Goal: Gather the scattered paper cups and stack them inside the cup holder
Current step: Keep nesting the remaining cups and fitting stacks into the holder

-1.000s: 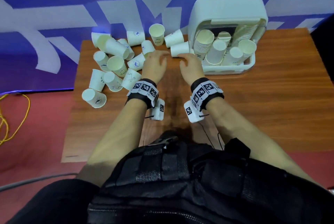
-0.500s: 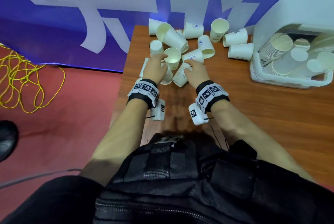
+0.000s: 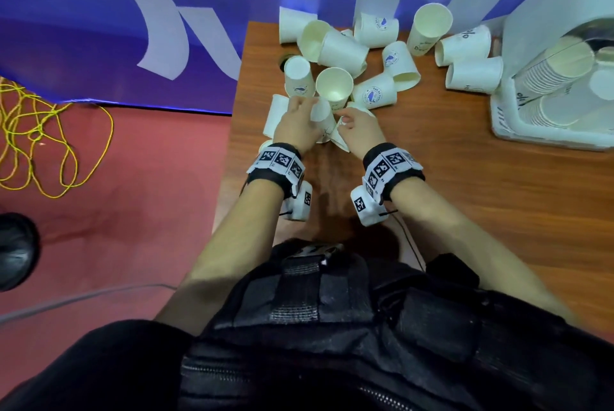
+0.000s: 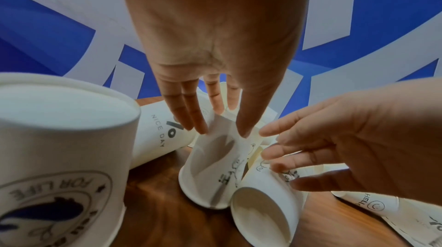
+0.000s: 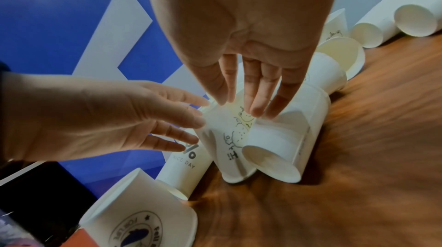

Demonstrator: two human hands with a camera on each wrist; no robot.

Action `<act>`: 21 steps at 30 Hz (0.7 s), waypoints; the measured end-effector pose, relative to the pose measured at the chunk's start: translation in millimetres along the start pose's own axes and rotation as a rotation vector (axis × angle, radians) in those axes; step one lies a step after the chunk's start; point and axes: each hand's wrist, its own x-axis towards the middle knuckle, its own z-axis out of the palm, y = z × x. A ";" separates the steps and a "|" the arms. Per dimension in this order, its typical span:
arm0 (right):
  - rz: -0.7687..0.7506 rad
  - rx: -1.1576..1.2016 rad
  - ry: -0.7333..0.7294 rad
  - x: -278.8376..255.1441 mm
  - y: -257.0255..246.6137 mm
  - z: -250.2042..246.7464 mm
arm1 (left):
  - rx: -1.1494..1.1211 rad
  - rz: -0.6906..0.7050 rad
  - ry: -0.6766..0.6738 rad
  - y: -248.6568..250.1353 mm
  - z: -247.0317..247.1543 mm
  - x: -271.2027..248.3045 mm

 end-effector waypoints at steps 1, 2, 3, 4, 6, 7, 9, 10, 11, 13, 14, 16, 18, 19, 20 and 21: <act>0.000 -0.002 -0.001 2.3 -1.2 0.4 | 0.002 -0.008 -0.006 1.2 -1.4 2.6; -0.002 -0.011 -0.001 4.8 -2.2 0.8 | 0.016 -0.016 -0.014 2.6 -2.8 5.3; -0.005 -0.025 0.000 7.3 -3.0 1.0 | 0.035 -0.027 -0.025 4.0 -3.8 7.7; -0.007 -0.037 0.001 9.6 -3.8 0.9 | 0.055 -0.038 -0.031 4.9 -4.3 9.8; -0.021 -0.045 0.001 13.0 -5.5 -0.1 | 0.074 -0.052 -0.020 6.4 -4.5 11.7; -0.030 -0.044 0.001 14.2 -6.1 -0.7 | 0.077 -0.052 -0.008 6.4 -3.9 11.9; -0.047 -0.038 0.000 15.5 -7.1 -1.6 | 0.067 -0.044 0.004 5.1 -3.1 12.5; -0.054 -0.037 0.001 16.5 -7.2 -1.5 | 0.062 -0.036 0.005 4.1 -3.1 13.1; -0.060 -0.034 -0.001 17.4 -7.0 -1.1 | 0.060 -0.027 0.002 3.0 -3.2 13.8; -0.068 -0.019 -0.012 19.3 -6.6 0.8 | 0.060 -0.019 -0.013 1.4 -4.3 15.3; -0.066 -0.007 -0.017 20.4 -6.5 1.8 | 0.057 -0.021 -0.022 0.8 -5.1 15.6; -0.051 0.019 -0.020 22.0 -6.4 2.9 | 0.030 -0.039 -0.018 0.5 -7.1 15.1; -0.053 0.037 -0.030 21.0 -6.3 2.7 | -0.031 -0.054 0.023 0.8 -10.2 13.3; -0.063 0.048 -0.041 19.5 -6.3 2.0 | -0.066 -0.056 0.050 1.2 -12.4 12.0; -0.076 0.063 -0.055 17.5 -6.5 1.0 | -0.100 -0.057 0.079 1.8 -15.0 10.3; -0.091 0.077 -0.069 14.8 -7.3 -0.2 | -0.130 -0.055 0.110 2.6 -18.2 8.0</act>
